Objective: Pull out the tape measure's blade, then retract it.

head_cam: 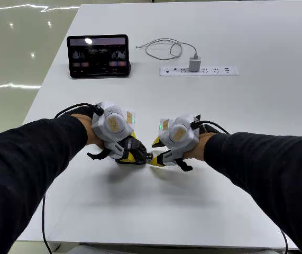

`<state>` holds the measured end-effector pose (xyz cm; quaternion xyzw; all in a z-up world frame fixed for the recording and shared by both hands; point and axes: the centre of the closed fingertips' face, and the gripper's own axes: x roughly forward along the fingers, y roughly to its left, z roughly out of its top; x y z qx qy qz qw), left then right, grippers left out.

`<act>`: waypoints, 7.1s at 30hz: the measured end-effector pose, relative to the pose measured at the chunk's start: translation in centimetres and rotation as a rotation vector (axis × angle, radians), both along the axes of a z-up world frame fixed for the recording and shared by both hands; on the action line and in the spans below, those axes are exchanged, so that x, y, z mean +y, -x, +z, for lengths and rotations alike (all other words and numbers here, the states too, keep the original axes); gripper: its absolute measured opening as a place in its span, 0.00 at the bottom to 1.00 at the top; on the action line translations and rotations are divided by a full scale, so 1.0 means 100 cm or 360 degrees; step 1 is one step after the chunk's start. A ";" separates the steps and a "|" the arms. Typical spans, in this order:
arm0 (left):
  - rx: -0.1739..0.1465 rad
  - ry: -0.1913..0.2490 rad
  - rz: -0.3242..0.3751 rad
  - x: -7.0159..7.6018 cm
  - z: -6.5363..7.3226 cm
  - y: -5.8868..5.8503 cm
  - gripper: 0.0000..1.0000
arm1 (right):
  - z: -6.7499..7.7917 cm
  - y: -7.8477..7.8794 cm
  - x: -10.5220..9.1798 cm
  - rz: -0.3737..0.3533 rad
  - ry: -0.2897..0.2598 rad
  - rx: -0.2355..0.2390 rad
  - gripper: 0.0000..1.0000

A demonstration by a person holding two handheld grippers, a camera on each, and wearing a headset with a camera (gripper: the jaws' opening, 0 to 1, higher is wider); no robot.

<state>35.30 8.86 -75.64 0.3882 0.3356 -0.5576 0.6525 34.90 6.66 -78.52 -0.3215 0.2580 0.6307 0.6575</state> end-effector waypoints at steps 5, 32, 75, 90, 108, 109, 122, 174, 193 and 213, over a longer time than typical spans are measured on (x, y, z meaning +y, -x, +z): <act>0.0003 0.0006 0.0011 0.000 0.000 0.000 0.31 | -0.006 0.001 0.006 0.0013 -0.0003 0.0013 0.20; 0.0017 0.0029 0.0060 0.001 -0.001 0.000 0.31 | -0.009 -0.001 -0.016 -0.0005 0.0047 0.0112 0.10; 0.0016 0.0096 0.0111 0.002 0.000 -0.002 0.31 | -0.007 -0.004 -0.058 -0.0109 0.0052 0.0137 0.10; 0.0019 0.0102 0.0115 0.001 0.000 -0.002 0.31 | -0.009 -0.003 -0.068 -0.0113 0.0076 0.0140 0.10; 0.0008 0.0112 0.0123 0.000 0.001 -0.001 0.31 | -0.008 -0.005 -0.082 -0.0138 0.0088 0.0132 0.10; 0.0008 0.0111 0.0124 0.000 0.001 -0.001 0.31 | -0.008 -0.005 -0.082 -0.0140 0.0088 0.0135 0.10; 0.0009 0.0120 0.0139 0.000 0.002 0.000 0.31 | -0.008 -0.006 -0.092 -0.0137 0.0110 0.0135 0.10; 0.0029 0.0154 0.0164 0.002 0.000 -0.003 0.31 | -0.008 -0.010 -0.158 -0.0190 0.0152 0.0136 0.10; 0.0024 0.0173 0.0182 0.001 0.002 -0.002 0.31 | -0.003 -0.008 -0.170 -0.0212 0.0151 0.0147 0.10; 0.0016 0.0178 0.0187 0.002 0.001 -0.004 0.32 | -0.002 -0.008 -0.189 -0.0239 0.0159 0.0150 0.10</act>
